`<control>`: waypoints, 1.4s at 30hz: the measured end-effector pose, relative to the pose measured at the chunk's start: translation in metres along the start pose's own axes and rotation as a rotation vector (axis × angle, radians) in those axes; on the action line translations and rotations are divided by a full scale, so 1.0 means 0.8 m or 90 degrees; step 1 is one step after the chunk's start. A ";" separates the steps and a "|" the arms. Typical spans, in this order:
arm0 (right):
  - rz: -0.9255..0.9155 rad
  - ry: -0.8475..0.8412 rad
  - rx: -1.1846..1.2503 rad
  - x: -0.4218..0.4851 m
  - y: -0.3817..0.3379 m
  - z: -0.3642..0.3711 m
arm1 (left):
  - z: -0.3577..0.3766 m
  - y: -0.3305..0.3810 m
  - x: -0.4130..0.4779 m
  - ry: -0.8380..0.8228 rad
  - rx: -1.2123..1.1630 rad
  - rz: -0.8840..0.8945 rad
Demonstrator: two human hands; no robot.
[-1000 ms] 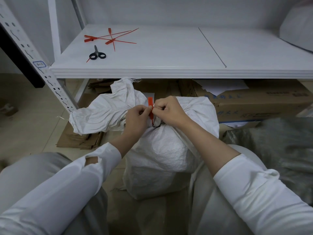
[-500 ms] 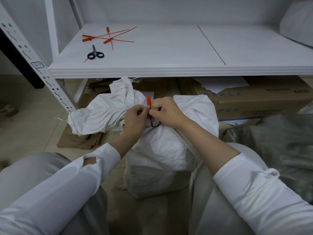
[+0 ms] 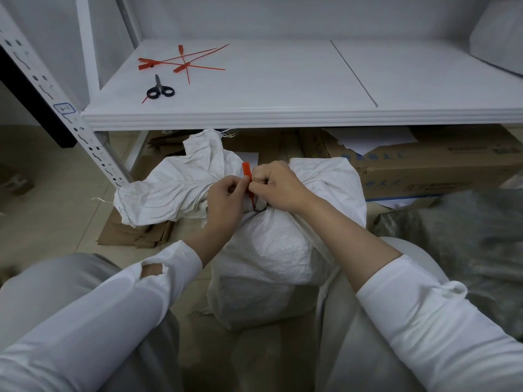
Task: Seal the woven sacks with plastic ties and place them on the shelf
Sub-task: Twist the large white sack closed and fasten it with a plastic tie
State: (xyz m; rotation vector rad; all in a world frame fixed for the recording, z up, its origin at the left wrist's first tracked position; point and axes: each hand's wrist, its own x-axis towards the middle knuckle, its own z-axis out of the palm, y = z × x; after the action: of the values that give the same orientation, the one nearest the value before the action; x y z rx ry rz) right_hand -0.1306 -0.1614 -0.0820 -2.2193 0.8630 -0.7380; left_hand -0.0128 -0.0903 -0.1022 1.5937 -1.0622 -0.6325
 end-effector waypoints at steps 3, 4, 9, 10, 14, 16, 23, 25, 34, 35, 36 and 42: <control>-0.004 -0.006 -0.022 0.000 0.000 0.001 | -0.001 -0.002 0.001 0.009 -0.013 0.000; -0.002 -0.006 -0.024 0.000 0.000 0.001 | -0.001 -0.002 0.001 0.010 -0.010 0.004; 0.014 -0.005 0.017 0.000 0.001 -0.001 | 0.000 0.004 -0.001 -0.008 0.008 0.015; 0.016 -0.001 0.035 0.000 0.001 -0.002 | 0.000 0.005 -0.001 -0.015 0.002 0.012; 0.031 0.016 0.077 0.000 0.003 -0.004 | -0.003 0.012 0.001 -0.040 -0.027 -0.019; 0.042 0.019 0.094 0.000 0.003 -0.004 | -0.004 0.013 0.002 -0.046 -0.031 -0.027; 0.029 0.031 0.098 -0.002 -0.001 -0.004 | -0.005 0.013 0.004 -0.048 -0.059 -0.031; 0.021 0.024 0.077 -0.002 -0.001 -0.002 | -0.005 0.013 0.002 -0.043 -0.055 -0.034; -0.023 0.015 -0.022 -0.002 -0.003 0.000 | -0.003 0.012 -0.002 -0.008 -0.045 -0.025; -0.014 0.019 -0.019 -0.002 -0.002 -0.002 | -0.003 0.013 -0.001 -0.008 -0.054 -0.034; -0.008 0.024 -0.016 -0.002 -0.003 -0.003 | -0.003 0.013 -0.001 -0.008 -0.062 -0.045; 0.020 0.082 0.016 -0.003 -0.006 -0.003 | -0.002 0.013 0.004 0.013 -0.114 -0.107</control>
State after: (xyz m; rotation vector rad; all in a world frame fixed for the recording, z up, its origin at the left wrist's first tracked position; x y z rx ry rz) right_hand -0.1322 -0.1574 -0.0772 -2.1500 0.9444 -0.8805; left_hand -0.0134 -0.0927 -0.0918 1.5387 -0.8374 -0.8005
